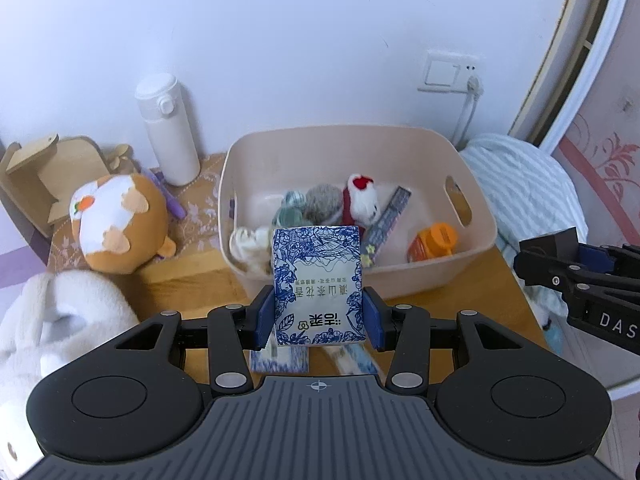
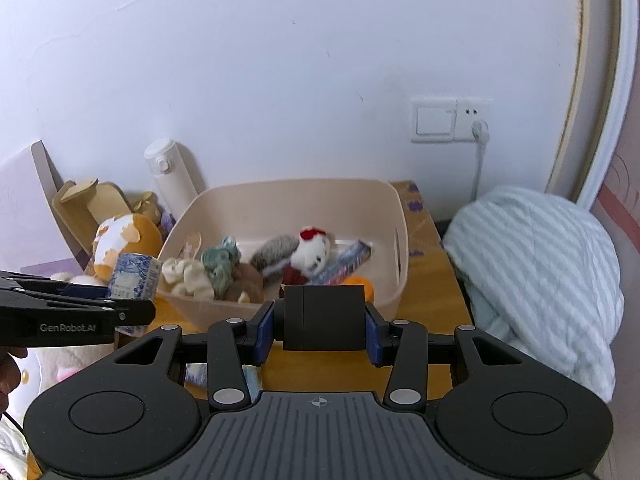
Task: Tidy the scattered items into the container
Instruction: 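Lift the tissue pack and black block with both tools over the basket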
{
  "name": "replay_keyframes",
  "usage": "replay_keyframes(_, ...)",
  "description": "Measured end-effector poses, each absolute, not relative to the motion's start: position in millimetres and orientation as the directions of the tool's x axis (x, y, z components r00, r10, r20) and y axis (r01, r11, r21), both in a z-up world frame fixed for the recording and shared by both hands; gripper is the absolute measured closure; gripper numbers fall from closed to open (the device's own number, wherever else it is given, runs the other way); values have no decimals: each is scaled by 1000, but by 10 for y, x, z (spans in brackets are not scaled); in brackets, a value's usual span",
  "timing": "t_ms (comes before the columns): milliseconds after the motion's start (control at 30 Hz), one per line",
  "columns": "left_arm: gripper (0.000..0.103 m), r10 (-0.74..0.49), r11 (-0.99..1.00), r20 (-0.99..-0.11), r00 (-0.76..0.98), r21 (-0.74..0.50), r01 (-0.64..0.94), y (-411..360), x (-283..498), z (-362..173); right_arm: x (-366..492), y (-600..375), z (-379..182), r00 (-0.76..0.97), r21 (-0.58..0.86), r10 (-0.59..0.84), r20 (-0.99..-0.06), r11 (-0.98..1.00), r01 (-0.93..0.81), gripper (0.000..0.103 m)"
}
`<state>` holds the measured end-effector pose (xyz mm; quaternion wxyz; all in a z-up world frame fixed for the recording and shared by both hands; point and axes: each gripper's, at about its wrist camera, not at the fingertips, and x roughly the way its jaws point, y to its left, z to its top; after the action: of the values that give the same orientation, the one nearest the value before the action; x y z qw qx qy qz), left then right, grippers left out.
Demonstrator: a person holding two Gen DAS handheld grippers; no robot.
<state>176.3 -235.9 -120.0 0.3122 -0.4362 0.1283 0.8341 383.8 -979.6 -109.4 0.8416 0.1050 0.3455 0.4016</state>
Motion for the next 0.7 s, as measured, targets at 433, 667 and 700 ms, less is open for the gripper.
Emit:
replay_keyframes(433,57,403,-736,-826,-395,-36,-676,-1839,1354,-1350,4440,-9389,-1105,443,463,747,-497,659,-592,62)
replay_keyframes(667,57,338,-738,-864,-374,3,-674,-1570,1158,-1657,4763,-9129,-1287,428,468,731,-531,674,-571,62)
replay_keyframes(700,57,326,-740,-870,-371,10,-673,-1540,1131,-1710,4803,-9091,-1318,424,467,728,-539,677,-569,62)
